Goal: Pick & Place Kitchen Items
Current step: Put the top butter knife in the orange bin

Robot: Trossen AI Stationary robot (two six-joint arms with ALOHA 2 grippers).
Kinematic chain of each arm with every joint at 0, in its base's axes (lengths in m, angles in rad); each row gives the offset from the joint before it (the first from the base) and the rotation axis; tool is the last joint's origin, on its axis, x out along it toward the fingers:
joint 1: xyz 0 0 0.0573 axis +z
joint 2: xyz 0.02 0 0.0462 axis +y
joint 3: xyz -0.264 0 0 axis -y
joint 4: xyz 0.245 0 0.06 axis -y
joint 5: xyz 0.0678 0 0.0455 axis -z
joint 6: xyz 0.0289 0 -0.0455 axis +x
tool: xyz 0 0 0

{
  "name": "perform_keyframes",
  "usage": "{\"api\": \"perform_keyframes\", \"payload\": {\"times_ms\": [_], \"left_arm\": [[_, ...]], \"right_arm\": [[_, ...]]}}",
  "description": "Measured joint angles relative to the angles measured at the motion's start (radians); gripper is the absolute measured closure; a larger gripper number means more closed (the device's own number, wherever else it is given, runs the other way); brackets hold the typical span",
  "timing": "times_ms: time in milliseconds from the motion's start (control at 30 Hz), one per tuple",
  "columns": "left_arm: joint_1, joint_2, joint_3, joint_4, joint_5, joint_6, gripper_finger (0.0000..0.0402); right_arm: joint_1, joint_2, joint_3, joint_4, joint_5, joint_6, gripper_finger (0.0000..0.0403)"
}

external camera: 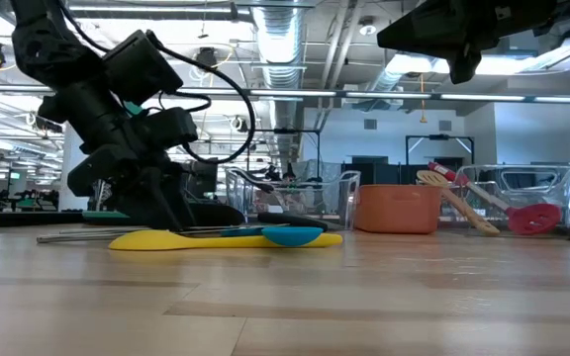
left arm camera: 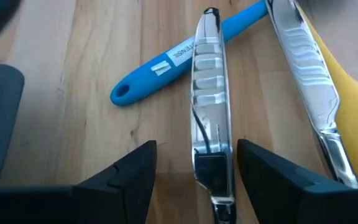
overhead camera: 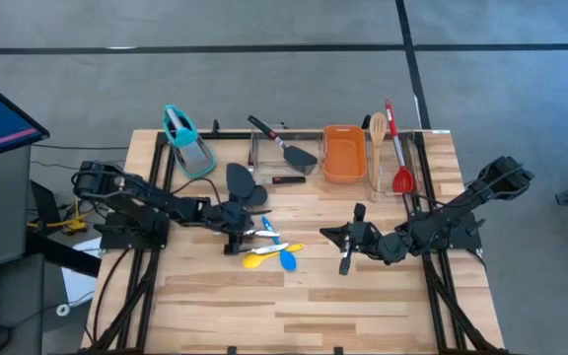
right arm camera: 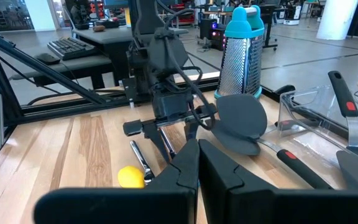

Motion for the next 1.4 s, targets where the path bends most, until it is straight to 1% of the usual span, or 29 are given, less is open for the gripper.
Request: {"api": "perform_keyframes", "payload": {"times_ms": [300, 700, 867, 1033, 1400], "left_arm": [[0.057, 0.001, -0.001, -0.002, 0.086, -0.004, 0.0215], [0.057, 0.002, -0.001, 0.000, 0.094, -0.027, 0.0243], [0.050, 0.050, 0.001, 0.019, 0.096, -0.032, 0.0260], [0.049, 0.082, 0.001, 0.047, 0.107, -0.033, 0.0285], [0.047, 0.046, -0.002, 0.067, 0.119, -0.029, 0.0359]], "right_arm": [[0.000, 0.000, 0.000, 0.000, 0.000, 0.000, 0.0401], [0.000, 0.000, 0.000, 0.000, 0.000, -0.001, 0.0401], [0.000, 0.000, 0.000, 0.000, 0.000, -0.001, 0.0401], [0.000, 0.000, 0.000, 0.000, 0.000, -0.001, 0.0401], [0.000, 0.000, 0.000, 0.000, 0.002, -0.005, 0.0401]]}}
